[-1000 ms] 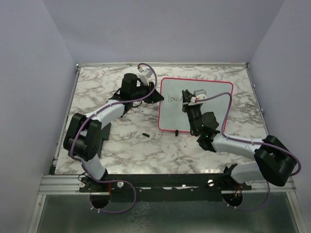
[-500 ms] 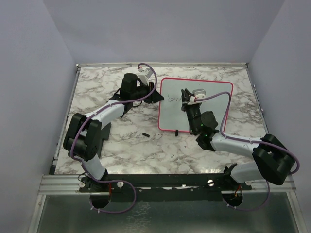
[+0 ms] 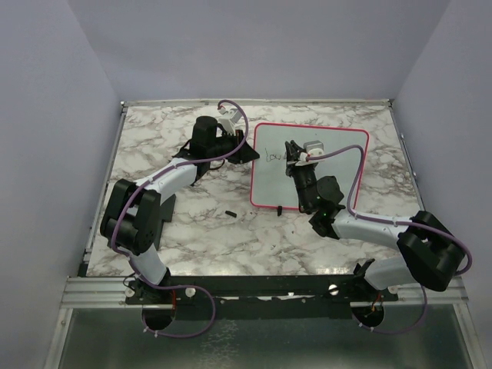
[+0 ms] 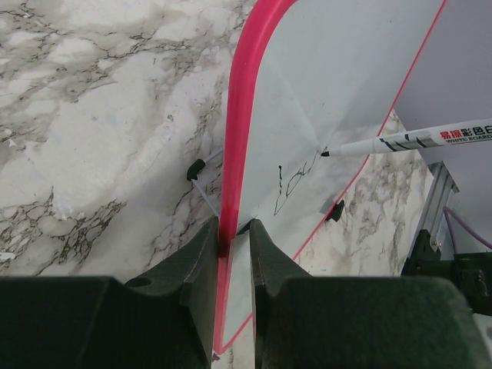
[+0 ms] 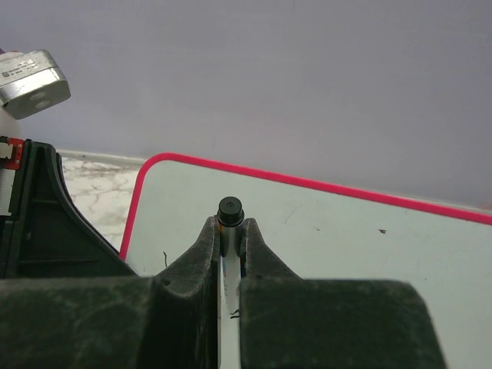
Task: Write a sentence on the whiteboard
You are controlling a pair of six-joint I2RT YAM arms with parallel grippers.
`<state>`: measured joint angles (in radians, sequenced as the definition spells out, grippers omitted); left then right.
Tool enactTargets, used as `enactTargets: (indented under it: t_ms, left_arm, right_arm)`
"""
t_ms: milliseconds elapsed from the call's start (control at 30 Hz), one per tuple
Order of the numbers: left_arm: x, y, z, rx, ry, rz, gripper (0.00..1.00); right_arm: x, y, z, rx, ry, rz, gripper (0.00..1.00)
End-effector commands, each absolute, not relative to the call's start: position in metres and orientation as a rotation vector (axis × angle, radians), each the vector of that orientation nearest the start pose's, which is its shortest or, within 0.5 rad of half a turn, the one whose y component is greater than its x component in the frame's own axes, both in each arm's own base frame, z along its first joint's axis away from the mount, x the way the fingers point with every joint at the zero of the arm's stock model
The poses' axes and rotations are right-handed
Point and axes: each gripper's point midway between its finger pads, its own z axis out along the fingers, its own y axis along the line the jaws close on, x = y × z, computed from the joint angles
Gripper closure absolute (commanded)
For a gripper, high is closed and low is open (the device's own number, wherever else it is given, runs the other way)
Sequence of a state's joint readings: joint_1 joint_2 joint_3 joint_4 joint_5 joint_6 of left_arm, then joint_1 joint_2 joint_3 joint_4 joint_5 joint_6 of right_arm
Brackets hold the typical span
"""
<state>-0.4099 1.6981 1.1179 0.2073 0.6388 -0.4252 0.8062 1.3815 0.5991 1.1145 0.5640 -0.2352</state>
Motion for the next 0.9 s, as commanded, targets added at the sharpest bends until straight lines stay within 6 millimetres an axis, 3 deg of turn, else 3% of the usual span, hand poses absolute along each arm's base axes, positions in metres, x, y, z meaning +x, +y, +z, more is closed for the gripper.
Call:
enactTargets:
  t_ms: [0,867]
  left_arm:
    - [0.381,-0.293,0.191,0.446,1.972,-1.147,0.91]
    - [0.381,-0.293,0.192,0.444,1.971,-1.148,0.92]
  right_arm:
    - [0.353,0.227,0.268,-0.186,1.293,0.160,0.99]
    - [0.345,0.210,0.262,-0.172,1.313,0.120,0.99]
